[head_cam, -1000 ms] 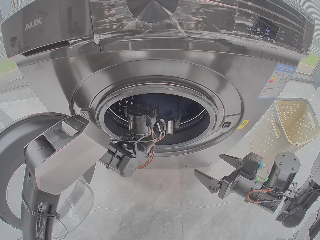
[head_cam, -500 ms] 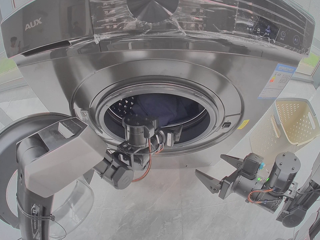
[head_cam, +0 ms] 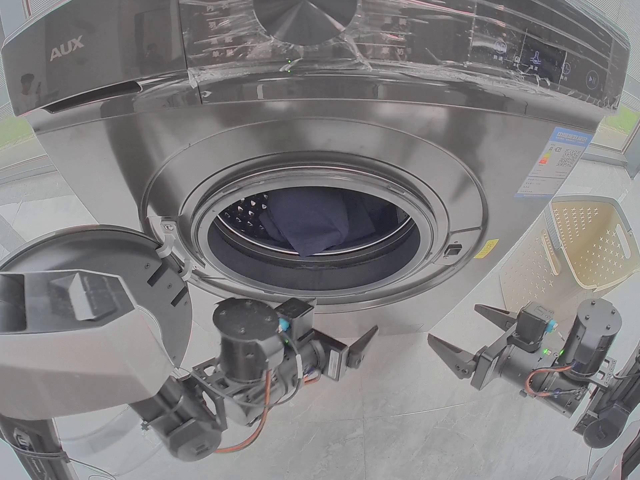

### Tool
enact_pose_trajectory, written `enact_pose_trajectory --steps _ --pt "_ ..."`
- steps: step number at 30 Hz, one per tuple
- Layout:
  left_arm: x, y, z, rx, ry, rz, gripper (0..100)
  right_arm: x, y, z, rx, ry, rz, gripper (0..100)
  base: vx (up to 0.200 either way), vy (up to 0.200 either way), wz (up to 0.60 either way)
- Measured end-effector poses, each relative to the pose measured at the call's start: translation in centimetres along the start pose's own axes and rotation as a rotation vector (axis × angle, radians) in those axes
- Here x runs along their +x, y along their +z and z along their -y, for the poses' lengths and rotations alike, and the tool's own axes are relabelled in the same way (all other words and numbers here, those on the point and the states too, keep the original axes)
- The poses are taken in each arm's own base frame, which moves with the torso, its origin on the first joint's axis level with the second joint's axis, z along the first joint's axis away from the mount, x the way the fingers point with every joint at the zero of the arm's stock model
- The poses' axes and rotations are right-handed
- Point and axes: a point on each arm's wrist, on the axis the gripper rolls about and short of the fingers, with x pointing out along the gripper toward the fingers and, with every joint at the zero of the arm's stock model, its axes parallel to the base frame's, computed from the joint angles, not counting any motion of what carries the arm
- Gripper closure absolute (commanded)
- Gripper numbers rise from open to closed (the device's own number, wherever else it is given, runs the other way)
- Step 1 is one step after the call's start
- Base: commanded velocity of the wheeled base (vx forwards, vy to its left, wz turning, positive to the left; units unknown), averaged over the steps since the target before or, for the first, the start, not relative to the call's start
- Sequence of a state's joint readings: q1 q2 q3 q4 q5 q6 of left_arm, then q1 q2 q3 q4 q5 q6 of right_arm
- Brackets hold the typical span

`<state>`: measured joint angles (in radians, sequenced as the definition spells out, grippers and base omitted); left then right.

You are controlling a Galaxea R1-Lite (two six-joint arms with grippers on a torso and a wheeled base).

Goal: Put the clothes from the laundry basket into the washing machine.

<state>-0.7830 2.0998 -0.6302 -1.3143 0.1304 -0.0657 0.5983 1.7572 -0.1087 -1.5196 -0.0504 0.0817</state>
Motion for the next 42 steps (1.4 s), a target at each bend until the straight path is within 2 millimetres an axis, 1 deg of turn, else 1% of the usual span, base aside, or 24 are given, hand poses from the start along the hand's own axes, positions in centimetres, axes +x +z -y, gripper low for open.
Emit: enact_pose_trajectory --steps 3,6,10,13,19,23,29,35,39,42 --pt "-2.9 -0.2 0.6 0.0 -0.043 -0.009 0 -0.6 0.6 0.8 -0.002 -0.011 0.028 0 0.0 0.0 0.0" --pt "-5.8 0.0 0.7 -0.002 -0.072 0.0 0 -1.5 1.1 1.4 -0.003 -0.014 0.052 0 0.0 0.0 0.0" --pt "-9.6 0.6 0.6 -0.006 -0.101 0.032 0 -2.7 1.2 1.9 0.001 -0.018 0.055 0 0.0 0.0 0.0" --pt "-11.9 1.0 0.3 -0.009 -0.109 0.056 0 -3.4 1.3 2.2 0.005 -0.03 0.059 0 -0.2 0.0 0.0" --pt "-15.8 2.0 -0.5 -0.015 -0.098 0.109 0 -4.8 1.4 2.6 0.014 -0.102 0.031 0 -0.2 0.0 0.0" --pt "-17.5 2.7 -1.2 0.002 -0.061 0.14 0 -6.3 1.8 2.6 0.017 -0.135 0.022 0 -0.2 0.0 0.0" --pt "-20.3 3.4 -2.5 0.04 0.006 0.141 0 -10.1 1.7 2.3 0.012 -0.166 -0.03 0 -0.2 0.0 0.0" --pt "-23.1 3.6 -3.6 0.05 0.074 0.137 0 -14.2 1.6 2.2 0.002 -0.211 0.01 0 -0.2 0.0 0.0" --pt "-25.3 3.3 -4.4 0.049 0.12 0.13 0 -17.1 0.7 2.1 0.0 -0.263 0.03 0 -0.2 0.0 0.0" --pt "-26.8 3.0 -4.7 0.047 0.145 0.132 0 -18.7 -0.2 2.0 -0.002 -0.297 0.046 0 -0.2 0.0 0.0"
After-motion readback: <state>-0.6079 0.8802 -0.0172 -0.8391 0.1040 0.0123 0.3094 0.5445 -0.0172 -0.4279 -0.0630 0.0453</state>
